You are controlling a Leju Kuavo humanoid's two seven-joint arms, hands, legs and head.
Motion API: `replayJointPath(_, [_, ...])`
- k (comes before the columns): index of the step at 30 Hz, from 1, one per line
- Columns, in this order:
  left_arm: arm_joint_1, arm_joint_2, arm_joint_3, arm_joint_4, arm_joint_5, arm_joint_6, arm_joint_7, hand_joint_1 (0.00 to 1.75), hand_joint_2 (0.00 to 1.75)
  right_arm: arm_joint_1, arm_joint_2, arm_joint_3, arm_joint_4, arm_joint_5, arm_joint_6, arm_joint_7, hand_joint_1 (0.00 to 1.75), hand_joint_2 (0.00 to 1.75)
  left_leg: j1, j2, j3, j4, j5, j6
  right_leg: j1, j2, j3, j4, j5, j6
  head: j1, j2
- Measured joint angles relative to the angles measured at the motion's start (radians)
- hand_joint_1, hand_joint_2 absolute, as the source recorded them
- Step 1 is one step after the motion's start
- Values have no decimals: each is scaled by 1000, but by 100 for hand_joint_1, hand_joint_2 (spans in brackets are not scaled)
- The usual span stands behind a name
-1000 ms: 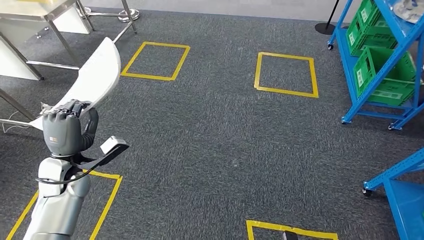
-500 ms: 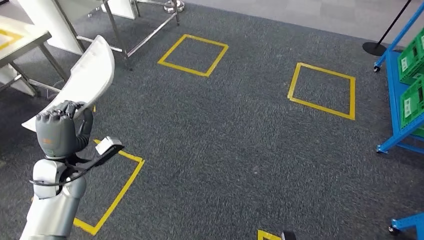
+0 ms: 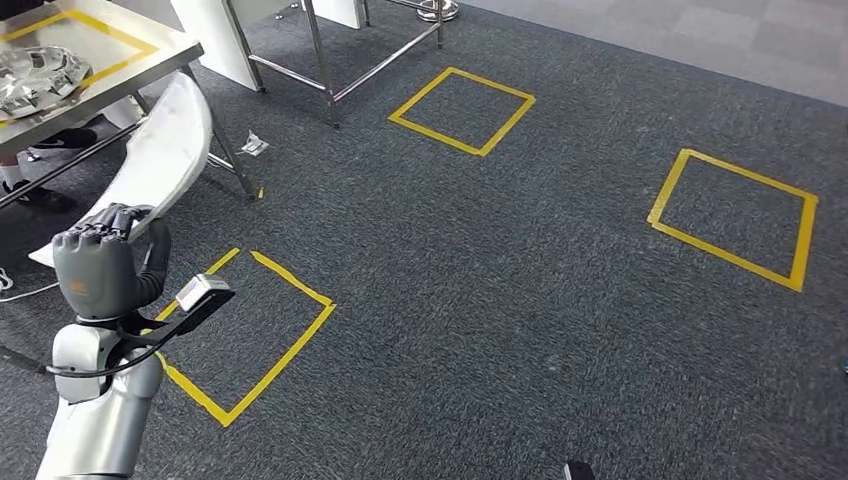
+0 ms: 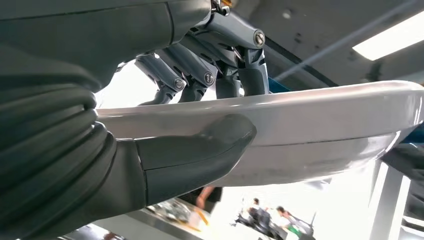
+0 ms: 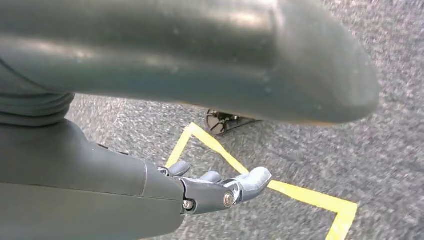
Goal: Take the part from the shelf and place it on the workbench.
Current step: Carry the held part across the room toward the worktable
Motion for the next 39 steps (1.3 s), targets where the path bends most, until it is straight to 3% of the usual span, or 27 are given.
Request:
replayJointPath(1, [-2,2,2,2,10,0,-5,175,175,1,-1,0,0,-3,-1,0,0,0,-1,33,-29,61,-32,-3,2,-11,0,-1,-1,-4,-3,0])
replayJointPath(2, [-3,2,2,5,17,0,-11,175,175,3,-2,0,0,-8,-4,0,0,0,0,49,-60,126,-60,-6,4,-22,0,0,-2,-6,-3,0])
replayJointPath(4, [-3,2,2,16,29,0,-23,175,175,4,-4,-1,0,-19,-9,0,0,0,2,59,-90,194,-76,-9,5,-42,0,0,-3,-6,-3,0])
replayJointPath(5, [-4,2,2,22,35,0,-31,175,175,3,-5,-2,0,-24,-11,0,0,0,3,61,-76,173,-57,-9,5,-49,0,0,-4,-6,-3,0])
replayJointPath(7, [-10,2,3,30,52,0,-50,175,175,1,-5,-3,0,-29,-14,0,0,0,2,70,-4,45,0,-4,6,-59,3,0,-6,-2,-3,0])
replayJointPath(9, [-23,1,4,37,66,0,-67,175,175,0,-5,-3,0,-31,-13,-1,0,0,-2,78,55,-60,27,6,10,-65,4,3,-8,5,-3,0])
replayJointPath(13, [-37,-8,12,48,80,0,-96,175,175,0,-8,-8,0,-32,-8,-8,0,0,-7,78,67,-81,27,16,14,-64,5,-1,-4,4,-2,0])
replayJointPath(17, [-41,-27,27,46,75,0,-114,175,175,-2,-9,-11,0,-36,-2,-15,0,0,-6,74,74,-95,28,47,7,-60,10,-7,-7,41,-2,0])
replayJointPath(19, [-44,-41,28,44,69,0,-113,175,175,-2,-10,-13,0,-40,1,-17,0,0,1,73,81,-105,33,56,5,-39,-26,67,-46,49,1,0])
replayJointPath(21, [-45,-54,28,45,61,0,-108,175,175,1,-11,-17,0,-43,4,-16,0,0,1,70,81,-105,32,59,4,-27,-97,203,-104,54,3,0])
replayJointPath(22, [-43,-60,28,46,57,0,-105,175,175,3,-11,-19,0,-45,5,-16,0,0,2,67,81,-103,31,59,3,-26,-126,254,-117,56,3,0])
replayJointPath(23, [-42,-66,28,46,54,0,-103,175,175,5,-12,-22,0,-46,6,-16,0,0,3,63,81,-100,29,57,2,-26,-137,266,-108,57,3,0])
replayJointPath(24, [-41,-71,28,46,52,0,-102,175,175,5,-12,-24,0,-46,6,-16,0,0,4,59,82,-97,26,54,0,-26,-129,240,-82,58,3,0])
replayJointPath(26, [-41,-79,28,46,49,0,-102,175,175,5,-12,-27,0,-48,7,-16,0,0,8,53,81,-84,16,41,-5,-24,-69,109,-17,61,4,0])
replayJointPath(28, [-42,-83,28,45,49,0,-101,175,175,4,-11,-28,0,-48,8,-16,0,0,7,48,77,-72,6,26,-6,-18,-27,22,7,54,4,0])
replayJointPath(31, [-40,-88,28,41,44,0,-90,175,175,4,-12,-29,0,-48,7,-15,0,0,7,46,76,-75,5,7,-1,-17,-23,13,3,31,5,0])
replayJointPath(33, [-38,-91,28,30,34,0,-71,175,175,3,-12,-30,0,-46,6,-16,0,0,9,52,65,-48,-13,-3,-3,-17,-18,9,3,16,4,0])
replayJointPath(36, [-31,-93,27,13,22,0,-41,175,175,4,-12,-30,0,-38,7,-16,0,0,8,60,-24,125,-87,-8,-1,-18,-12,8,-2,2,2,0])
replayJointPath(37, [-23,-93,27,8,20,0,-35,175,175,5,-12,-30,0,-35,7,-16,0,0,8,60,-55,179,-99,-7,2,-18,-10,8,-4,0,2,0])
replayJointPath(38, [-15,-94,27,3,19,0,-32,175,175,6,-12,-30,0,-33,8,-16,0,0,8,60,-73,202,-93,-5,4,-18,-7,8,-7,-2,3,0])
replayJointPath(39, [-9,-94,27,-3,19,0,-31,175,175,6,-12,-30,0,-31,8,-16,0,0,7,60,-73,187,-69,-1,6,-18,-3,8,-10,-2,2,0])
